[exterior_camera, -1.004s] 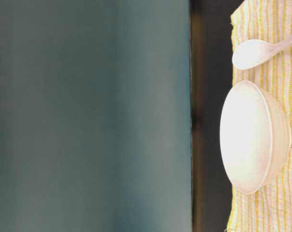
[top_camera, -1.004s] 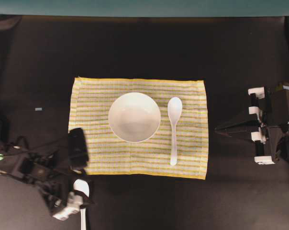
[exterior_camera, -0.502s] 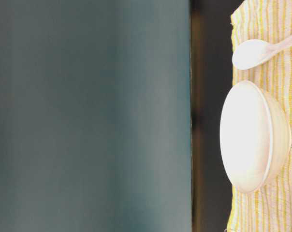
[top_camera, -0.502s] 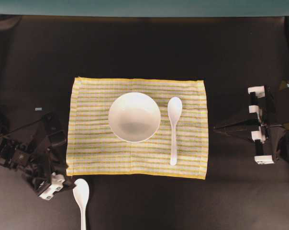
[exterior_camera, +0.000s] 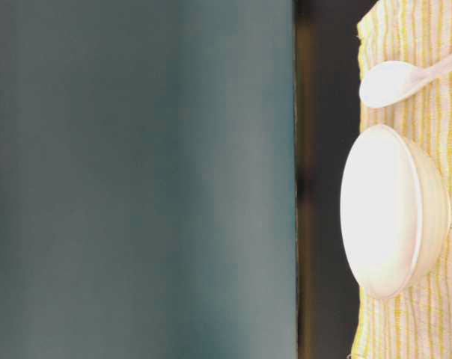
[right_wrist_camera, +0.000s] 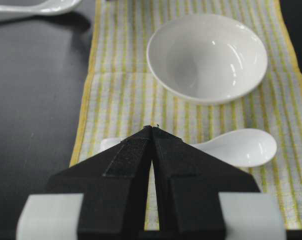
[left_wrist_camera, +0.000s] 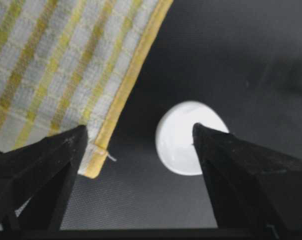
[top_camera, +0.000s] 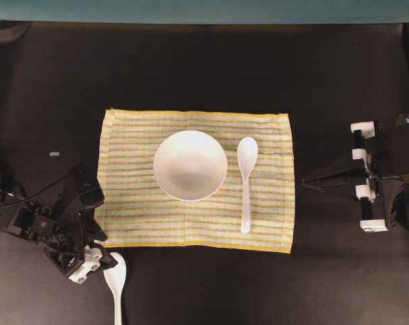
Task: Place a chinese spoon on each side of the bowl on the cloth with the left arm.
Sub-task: 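Grasp the left white spoon's bowl end with the left gripper, then lift the spoon and place it on the cloth left of the bowl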
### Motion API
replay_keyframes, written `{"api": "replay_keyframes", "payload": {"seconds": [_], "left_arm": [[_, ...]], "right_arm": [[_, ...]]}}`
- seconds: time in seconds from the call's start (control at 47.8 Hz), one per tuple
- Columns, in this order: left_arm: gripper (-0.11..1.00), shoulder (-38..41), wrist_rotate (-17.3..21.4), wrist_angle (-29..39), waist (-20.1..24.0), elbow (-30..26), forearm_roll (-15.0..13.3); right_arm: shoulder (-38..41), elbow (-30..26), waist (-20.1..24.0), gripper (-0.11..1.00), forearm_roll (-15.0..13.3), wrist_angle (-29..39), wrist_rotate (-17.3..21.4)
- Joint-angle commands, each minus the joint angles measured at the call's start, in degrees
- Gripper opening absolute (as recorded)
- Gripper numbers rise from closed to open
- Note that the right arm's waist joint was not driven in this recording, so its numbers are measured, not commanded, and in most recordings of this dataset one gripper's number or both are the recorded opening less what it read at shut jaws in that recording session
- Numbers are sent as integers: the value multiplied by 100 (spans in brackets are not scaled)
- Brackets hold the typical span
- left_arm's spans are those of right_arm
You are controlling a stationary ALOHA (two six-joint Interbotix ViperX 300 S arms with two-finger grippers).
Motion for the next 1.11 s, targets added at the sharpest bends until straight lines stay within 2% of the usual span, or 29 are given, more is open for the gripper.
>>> {"api": "replay_keyframes", "payload": {"seconds": [0.0, 0.167, 0.293, 0.418, 0.607, 0.649, 0.774, 0.837, 0.921, 1.088], "left_arm": [[84, 114, -9, -35, -9, -79, 18], [80, 141, -79, 53, -18, -105, 18], [71, 132, -202, 220, -18, -105, 18], [52, 88, -246, 281, -18, -105, 18], [9, -202, -193, 308, 9, -167, 18], [5, -316, -158, 352, 18, -220, 18], [5, -686, 26, 659, 26, -343, 18], [5, -923, 264, 932, 70, -439, 18], [5, -1336, 879, 1415, 202, -624, 18], [5, -1907, 2628, 2171, 580, -940, 26]], "right_arm": [[44, -44, 0, 0, 9, -35, 44], [44, -53, 0, 0, 9, -70, 53], [53, -53, 0, 0, 26, -62, 105], [53, -53, 0, 0, 53, -62, 255], [53, -70, 0, 0, 53, -70, 308], [44, -70, 0, 0, 53, -70, 308], [53, -79, 0, 0, 53, -70, 308], [44, -79, 0, 0, 53, -70, 308], [53, -88, 0, 0, 53, -70, 308], [44, -149, 0, 0, 53, -70, 308]]}}
